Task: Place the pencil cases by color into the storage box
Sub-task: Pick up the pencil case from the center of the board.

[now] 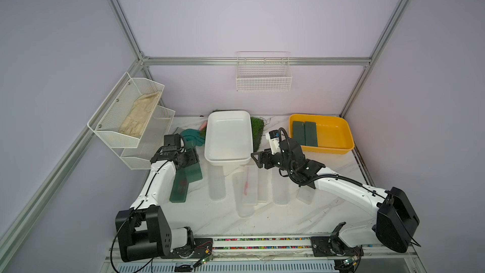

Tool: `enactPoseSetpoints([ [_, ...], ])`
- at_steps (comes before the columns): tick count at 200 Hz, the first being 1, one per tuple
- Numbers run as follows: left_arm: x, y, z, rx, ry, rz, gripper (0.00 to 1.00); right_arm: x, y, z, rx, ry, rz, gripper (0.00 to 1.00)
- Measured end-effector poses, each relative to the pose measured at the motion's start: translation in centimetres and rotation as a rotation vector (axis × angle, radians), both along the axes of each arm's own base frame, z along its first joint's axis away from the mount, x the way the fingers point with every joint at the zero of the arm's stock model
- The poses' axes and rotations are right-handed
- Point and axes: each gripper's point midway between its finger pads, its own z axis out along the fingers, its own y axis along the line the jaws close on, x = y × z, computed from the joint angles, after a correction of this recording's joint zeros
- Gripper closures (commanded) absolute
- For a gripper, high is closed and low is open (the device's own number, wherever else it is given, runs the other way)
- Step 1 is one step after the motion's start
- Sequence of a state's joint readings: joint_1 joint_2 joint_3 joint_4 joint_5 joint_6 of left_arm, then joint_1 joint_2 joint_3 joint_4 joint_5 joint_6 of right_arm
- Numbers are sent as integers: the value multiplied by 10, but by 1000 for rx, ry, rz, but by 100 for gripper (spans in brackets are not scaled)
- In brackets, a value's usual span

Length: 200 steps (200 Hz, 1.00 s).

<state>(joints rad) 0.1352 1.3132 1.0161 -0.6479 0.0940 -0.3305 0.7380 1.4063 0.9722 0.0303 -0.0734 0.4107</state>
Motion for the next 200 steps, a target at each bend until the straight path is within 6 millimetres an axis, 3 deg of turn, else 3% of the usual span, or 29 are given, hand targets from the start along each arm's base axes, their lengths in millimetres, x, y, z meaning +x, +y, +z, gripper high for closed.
enactPoseSetpoints([
  [34,6,-3,17,-25,-46,1,32,-17,24,7,41,-40,45,17],
  [74,14,-16,34,-50,-88,-35,31,-29,42,1,71,-49,75,17],
  [152,39,-85,98,-92,-238,-186,31,-29,50,9,229,-33,69,17],
  [200,52,-127,104,-161,-264,-219,31,-27,56,-4,354,18,49,17],
])
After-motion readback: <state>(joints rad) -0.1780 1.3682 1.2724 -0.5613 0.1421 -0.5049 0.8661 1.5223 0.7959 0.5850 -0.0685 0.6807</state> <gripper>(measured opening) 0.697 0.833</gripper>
